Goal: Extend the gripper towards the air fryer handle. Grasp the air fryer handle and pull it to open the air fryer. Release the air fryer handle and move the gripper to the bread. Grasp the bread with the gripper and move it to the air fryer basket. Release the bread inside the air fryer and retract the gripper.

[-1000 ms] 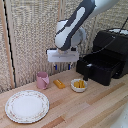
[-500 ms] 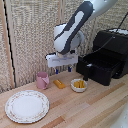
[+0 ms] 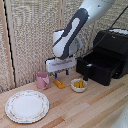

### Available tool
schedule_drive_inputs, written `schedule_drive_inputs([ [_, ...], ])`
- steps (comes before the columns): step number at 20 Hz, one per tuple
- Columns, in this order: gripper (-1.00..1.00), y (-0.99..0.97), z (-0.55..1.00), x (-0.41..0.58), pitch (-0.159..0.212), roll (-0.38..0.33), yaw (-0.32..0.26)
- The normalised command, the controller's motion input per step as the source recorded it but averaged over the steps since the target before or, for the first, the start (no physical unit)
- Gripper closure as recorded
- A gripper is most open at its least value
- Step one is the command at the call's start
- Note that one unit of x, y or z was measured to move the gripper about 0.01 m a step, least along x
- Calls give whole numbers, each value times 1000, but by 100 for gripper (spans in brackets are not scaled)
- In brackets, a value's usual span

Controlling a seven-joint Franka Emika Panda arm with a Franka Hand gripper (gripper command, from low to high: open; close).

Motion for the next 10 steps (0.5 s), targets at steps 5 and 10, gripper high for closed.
schedule_drive_inputs([
  [5, -100, -67, -234, 27, -22, -70, 146],
  [10, -100, -225, -171, -4, -22, -98, 116],
])
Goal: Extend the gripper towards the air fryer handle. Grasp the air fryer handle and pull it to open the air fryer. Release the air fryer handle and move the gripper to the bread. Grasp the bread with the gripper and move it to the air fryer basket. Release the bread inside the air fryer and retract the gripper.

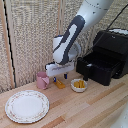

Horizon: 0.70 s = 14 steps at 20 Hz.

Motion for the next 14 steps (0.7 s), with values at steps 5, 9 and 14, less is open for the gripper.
schedule_drive_inputs([
  [5, -100, -225, -150, 31, -39, -58, 146],
  [9, -100, -79, -189, 29, -43, 32, 152],
  [14, -100, -28, -135, 0, -53, 68, 94],
])
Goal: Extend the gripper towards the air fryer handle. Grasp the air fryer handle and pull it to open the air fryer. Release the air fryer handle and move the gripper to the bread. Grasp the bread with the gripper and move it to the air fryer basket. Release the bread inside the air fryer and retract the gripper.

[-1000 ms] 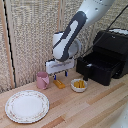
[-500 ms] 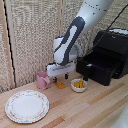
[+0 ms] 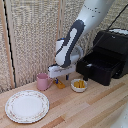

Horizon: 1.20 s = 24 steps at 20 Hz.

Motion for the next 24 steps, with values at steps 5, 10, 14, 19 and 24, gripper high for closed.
schedule_drive_inputs([
  [5, -100, -3, -241, 25, -72, 50, 56],
  [10, 100, -109, -190, 50, -50, 65, 28],
  [14, 100, 0, -1, 2, 2, 1, 7],
  [19, 100, -3, 5, 39, -2, 7, 22],
  [24, 100, 0, 278, 1, -8, 1, -15],
])
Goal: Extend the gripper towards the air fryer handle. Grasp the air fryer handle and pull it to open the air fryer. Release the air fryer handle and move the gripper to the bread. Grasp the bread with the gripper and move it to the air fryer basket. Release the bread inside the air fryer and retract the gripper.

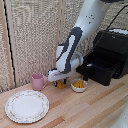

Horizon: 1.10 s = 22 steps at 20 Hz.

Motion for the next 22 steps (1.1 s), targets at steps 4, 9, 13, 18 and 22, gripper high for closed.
schedule_drive_inputs([
  [4, 100, 0, 290, 0, 1, -3, 4],
  [9, 100, 0, 929, 0, 51, 0, -53],
  [13, 100, -3, 1000, 0, 85, 0, -73],
  [18, 100, -181, 1000, 90, 85, -13, -146],
  [22, 100, -379, 878, 269, 57, 0, -194],
])
